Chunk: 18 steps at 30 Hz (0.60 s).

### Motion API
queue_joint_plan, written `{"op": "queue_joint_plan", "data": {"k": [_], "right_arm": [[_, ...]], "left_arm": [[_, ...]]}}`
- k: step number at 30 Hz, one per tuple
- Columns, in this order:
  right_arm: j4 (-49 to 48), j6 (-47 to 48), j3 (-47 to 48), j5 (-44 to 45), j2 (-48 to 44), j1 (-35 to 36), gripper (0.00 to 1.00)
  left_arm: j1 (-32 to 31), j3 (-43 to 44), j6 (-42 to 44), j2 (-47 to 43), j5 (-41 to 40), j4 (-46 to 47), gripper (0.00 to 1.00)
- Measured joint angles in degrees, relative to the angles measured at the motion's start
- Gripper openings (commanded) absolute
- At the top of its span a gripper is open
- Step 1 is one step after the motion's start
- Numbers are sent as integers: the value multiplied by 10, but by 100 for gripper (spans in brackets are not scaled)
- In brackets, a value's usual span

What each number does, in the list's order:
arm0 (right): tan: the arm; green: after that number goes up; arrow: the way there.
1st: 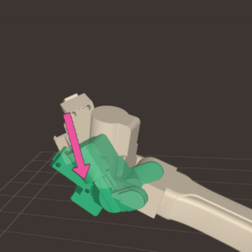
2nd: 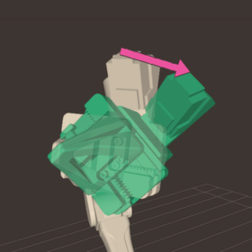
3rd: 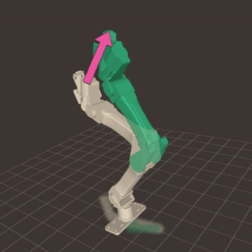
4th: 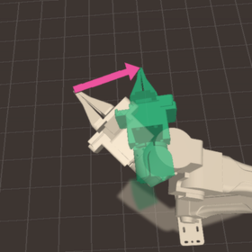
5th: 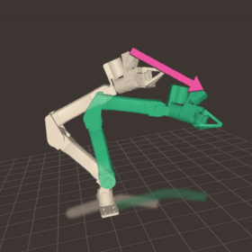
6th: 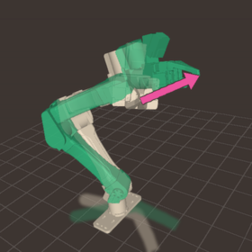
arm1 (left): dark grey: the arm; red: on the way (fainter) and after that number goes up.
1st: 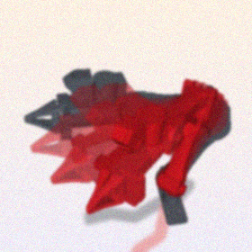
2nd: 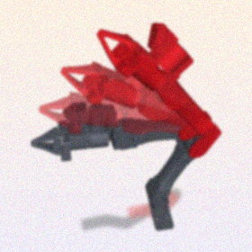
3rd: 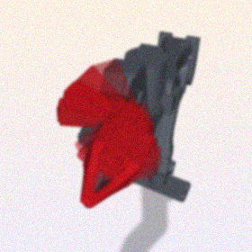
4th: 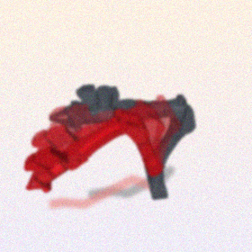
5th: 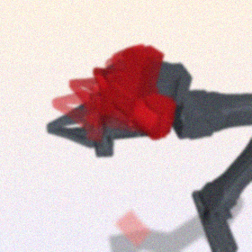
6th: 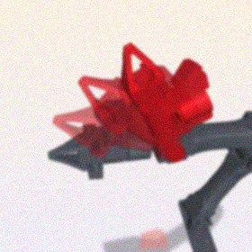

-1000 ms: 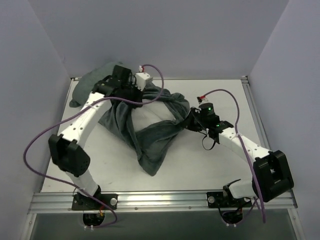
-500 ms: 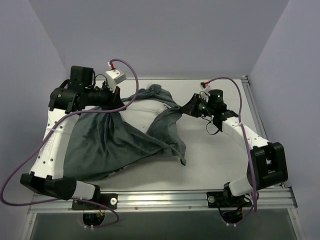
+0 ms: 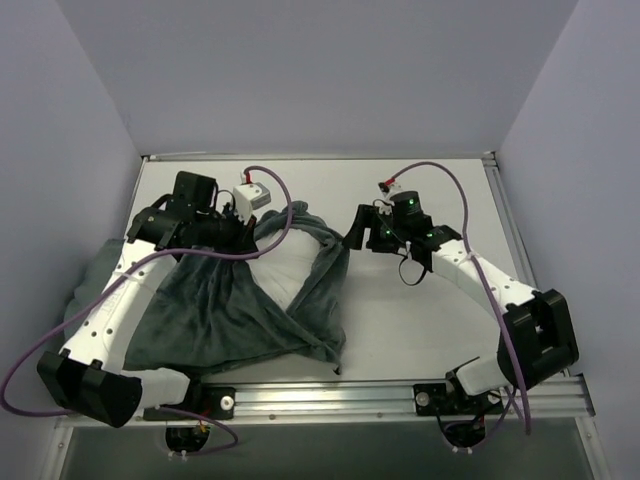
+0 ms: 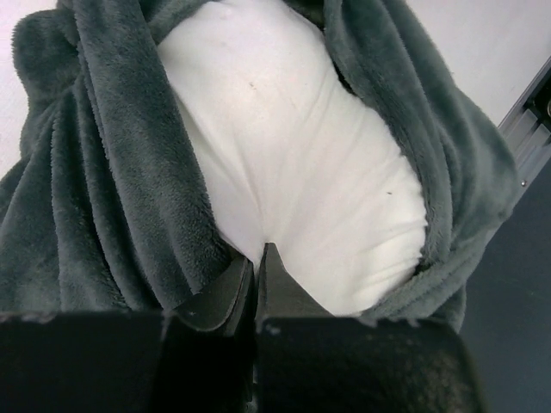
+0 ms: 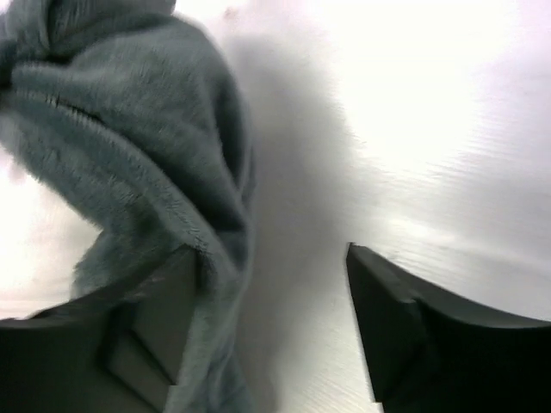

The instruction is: Remove the pillowcase from the pillow

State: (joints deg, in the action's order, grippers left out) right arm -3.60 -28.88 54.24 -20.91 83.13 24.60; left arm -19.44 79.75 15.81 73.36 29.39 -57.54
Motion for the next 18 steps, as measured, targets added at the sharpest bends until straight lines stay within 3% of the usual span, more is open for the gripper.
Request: {"op": "queue_joint_plan", "data": {"k": [1, 3, 9, 18], "right_arm": [[26, 14, 10, 21, -11, -1, 82], [70, 37, 39, 59, -32, -3, 88], [58, 66, 132, 98, -59, 8, 90], [38, 81, 274, 92, 156, 104, 85]], "left_arm": [[-2, 0, -1, 0, -4, 1, 2], [-3, 0, -2, -1, -9, 4, 2], [-16, 0, -2, -1, -16, 7, 2], [-23, 1, -3, -1, -23, 8, 2]]}}
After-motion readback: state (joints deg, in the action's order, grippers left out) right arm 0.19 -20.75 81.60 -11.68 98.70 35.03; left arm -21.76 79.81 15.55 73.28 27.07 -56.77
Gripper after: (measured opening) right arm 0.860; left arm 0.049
